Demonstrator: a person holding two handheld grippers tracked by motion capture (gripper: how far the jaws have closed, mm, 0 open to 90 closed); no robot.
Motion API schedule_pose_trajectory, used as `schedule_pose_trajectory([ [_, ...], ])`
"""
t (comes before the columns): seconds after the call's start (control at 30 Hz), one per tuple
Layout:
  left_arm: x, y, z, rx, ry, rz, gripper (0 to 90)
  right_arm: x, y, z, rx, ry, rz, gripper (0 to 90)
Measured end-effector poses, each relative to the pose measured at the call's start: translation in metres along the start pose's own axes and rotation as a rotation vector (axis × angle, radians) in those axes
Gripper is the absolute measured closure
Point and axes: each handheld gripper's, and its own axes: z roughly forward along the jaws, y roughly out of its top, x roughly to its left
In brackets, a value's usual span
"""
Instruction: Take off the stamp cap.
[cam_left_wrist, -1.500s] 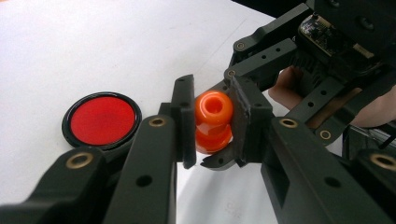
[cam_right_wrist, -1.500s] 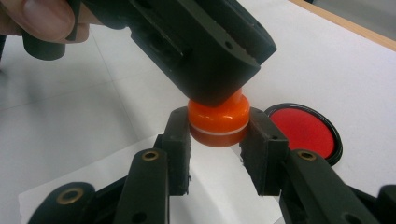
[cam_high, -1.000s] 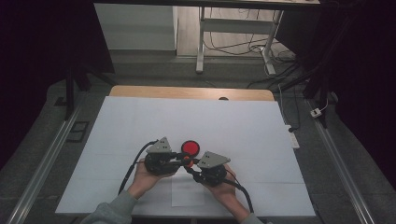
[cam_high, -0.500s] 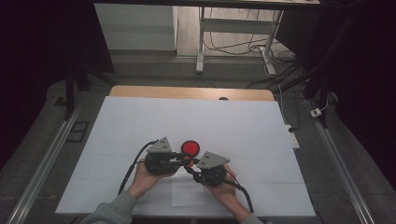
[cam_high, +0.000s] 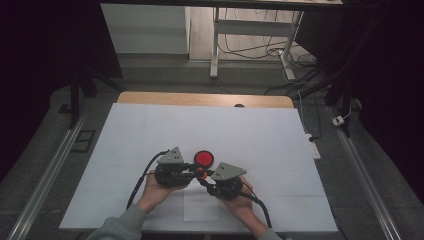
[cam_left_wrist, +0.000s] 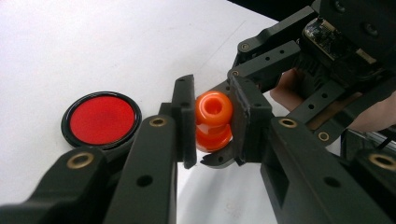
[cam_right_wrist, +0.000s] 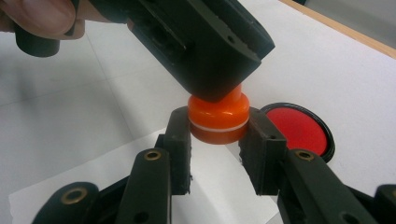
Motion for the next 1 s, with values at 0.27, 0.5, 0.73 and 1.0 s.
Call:
schedule_pose_trajectory([
  [0.27,0.0002,0.0001,-0.0003,-0.001,-0.003,-0.002,72.3,0.0,0.0001,-0.0006,0.0,0.0,0.005,64.7],
  [0.5,0.0001,0.0001,-0.0003,-0.001,-0.006,-0.003,72.3,0.0,0.0005,-0.0011,0.002,0.001,-0.015,64.8],
  [0.73,0.0,0.0001,-0.0004,-0.005,-0.006,-0.002,72.4,-0.0004,0.0006,-0.0014,-0.001,0.002,-0.017,64.8],
  [1.0,0.0004,0.0003,-0.0011,-0.009,-0.01,-0.002,72.3,-0.0003,0.0007,-0.0024,-0.003,-0.002,-0.013,64.8],
])
